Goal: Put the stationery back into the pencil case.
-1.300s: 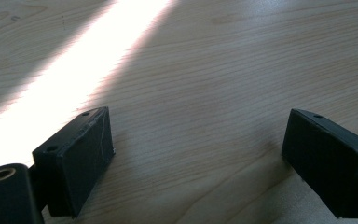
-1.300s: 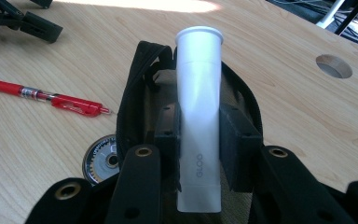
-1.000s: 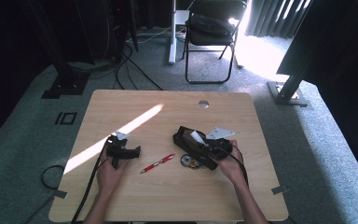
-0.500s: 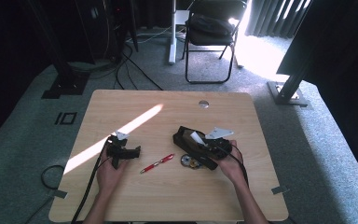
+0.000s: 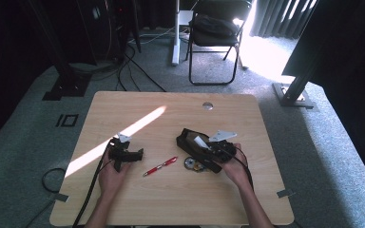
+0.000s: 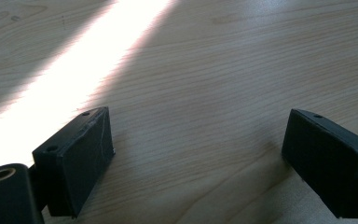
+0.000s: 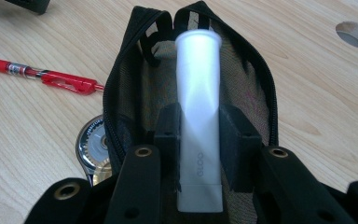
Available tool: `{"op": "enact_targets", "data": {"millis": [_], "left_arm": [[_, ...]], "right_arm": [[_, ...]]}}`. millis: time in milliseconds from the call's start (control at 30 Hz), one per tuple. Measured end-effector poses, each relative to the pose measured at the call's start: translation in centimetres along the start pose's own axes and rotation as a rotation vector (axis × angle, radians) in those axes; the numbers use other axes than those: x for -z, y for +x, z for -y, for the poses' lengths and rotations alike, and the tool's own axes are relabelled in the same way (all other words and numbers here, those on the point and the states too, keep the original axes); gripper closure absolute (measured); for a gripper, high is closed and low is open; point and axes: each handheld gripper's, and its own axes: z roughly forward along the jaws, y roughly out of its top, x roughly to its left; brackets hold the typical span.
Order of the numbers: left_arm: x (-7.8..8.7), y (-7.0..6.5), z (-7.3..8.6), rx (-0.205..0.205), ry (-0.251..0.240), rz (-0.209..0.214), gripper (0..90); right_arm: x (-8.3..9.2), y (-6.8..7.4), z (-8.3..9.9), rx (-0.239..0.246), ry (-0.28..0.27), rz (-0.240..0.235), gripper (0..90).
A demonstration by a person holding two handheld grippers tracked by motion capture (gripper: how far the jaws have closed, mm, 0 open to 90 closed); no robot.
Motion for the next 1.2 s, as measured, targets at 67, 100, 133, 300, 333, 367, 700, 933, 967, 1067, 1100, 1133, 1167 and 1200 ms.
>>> {"op": "enact_targets", "data": {"millis": [67,100,133,300,333,367,700,933,967,1067,1100,1133,1167,1200], "left_arm": [[0.0,0.0,0.0,0.000,0.001,0.001,8.9],[0.0,0.0,0.0,0.000,0.001,0.000,8.9],[0.0,0.0,0.0,0.000,0.001,0.001,8.9],[0.0,0.0,0.0,0.000,0.000,0.000,8.9],[0.0,0.0,0.0,0.000,0.001,0.000,8.9],[0.0,0.0,0.0,0.000,0.001,0.000,8.9],[0.0,0.0,0.0,-0.002,0.000,0.002,8.9],[0.0,0.0,0.0,-0.002,0.000,0.002,8.9],[0.0,0.0,0.0,-0.002,0.000,0.002,8.9],[0.0,0.0,0.0,-0.002,0.000,0.002,8.9],[0.0,0.0,0.0,-0.001,-0.001,0.001,8.9],[0.0,0.0,0.0,-0.002,0.000,0.002,8.9],[0.0,0.0,0.0,-0.002,0.000,0.002,8.9],[0.0,0.0,0.0,-0.002,-0.001,0.002,8.9]], "right_arm": [[0.0,0.0,0.0,-0.001,0.001,-0.002,70.7],[-0.1,0.0,0.0,-0.001,0.002,-0.003,70.7],[-0.1,0.1,0.1,0.001,0.005,-0.004,70.7],[-0.2,0.1,0.1,0.002,0.011,-0.006,70.6],[-0.2,0.1,0.1,0.001,0.010,-0.007,70.7],[-0.1,0.0,0.1,0.000,0.008,-0.008,70.8],[1.0,0.1,-0.5,-0.003,-0.037,-0.004,68.7],[2.4,1.0,-1.0,0.015,-0.090,-0.003,67.3],[2.5,1.1,-1.1,0.018,-0.094,-0.005,67.0],[2.7,1.5,-1.2,0.028,-0.103,-0.007,66.9],[2.8,1.6,-1.2,0.028,-0.106,-0.008,66.9],[2.9,1.7,-1.3,0.032,-0.108,-0.008,66.9],[2.9,1.8,-1.3,0.033,-0.112,-0.011,66.9],[3.0,1.9,-1.3,0.037,-0.115,-0.011,66.9]]}}
